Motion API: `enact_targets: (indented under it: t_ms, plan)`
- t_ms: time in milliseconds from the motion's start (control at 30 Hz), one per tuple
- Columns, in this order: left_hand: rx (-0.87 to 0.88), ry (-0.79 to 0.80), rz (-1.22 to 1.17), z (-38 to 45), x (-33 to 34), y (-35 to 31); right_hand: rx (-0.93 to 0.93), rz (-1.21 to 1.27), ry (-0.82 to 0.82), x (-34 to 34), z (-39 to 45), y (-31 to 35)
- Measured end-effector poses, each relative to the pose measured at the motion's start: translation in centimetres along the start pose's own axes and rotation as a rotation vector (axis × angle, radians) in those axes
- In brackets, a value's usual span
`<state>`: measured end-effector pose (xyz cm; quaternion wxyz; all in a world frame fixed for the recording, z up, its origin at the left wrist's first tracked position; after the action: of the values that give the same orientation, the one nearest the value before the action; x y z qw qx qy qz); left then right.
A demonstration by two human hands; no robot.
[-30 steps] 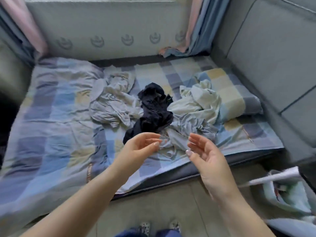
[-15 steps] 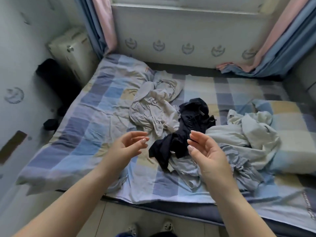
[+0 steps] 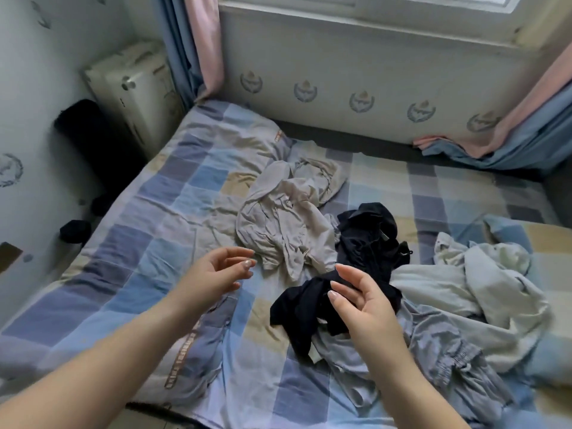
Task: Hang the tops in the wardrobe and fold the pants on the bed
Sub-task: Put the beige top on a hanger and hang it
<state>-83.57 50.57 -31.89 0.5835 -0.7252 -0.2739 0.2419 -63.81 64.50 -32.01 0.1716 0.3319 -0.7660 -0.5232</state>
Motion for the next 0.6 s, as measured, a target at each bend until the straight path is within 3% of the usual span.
enact_targets:
  t_ms: [100, 300, 500, 600]
  plan:
    - [-0.027, 0.037, 0.066, 6.6, -1.3, 2.0, 0.039, -0.071, -0.085, 1.0, 6.2, -1.9]
    - [-0.081, 0.173, 0.255, 20.6, -2.0, 12.5, 0.145, -0.273, -0.176, 3.6, 20.6, -10.4]
    - [0.103, 0.246, 0.472, 31.9, -1.5, 24.5, 0.144, -0.488, -0.202, 5.4, 33.4, -18.9]
    - [0.219, 0.280, 0.772, 35.7, -1.4, 30.4, 0.215, -0.511, -0.208, 6.3, 37.7, -24.0]
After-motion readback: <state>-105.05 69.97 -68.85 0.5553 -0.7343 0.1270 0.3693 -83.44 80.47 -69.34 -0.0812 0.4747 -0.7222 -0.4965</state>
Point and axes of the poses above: each hand's wrist, its own z-axis towards the middle knuckle, its own x-axis out of the palm, y = z × x, the point moved 1 cm from there along z, towards the middle knuckle, and after that the axes turned 11 degrees about x, right-handed, at the moved point
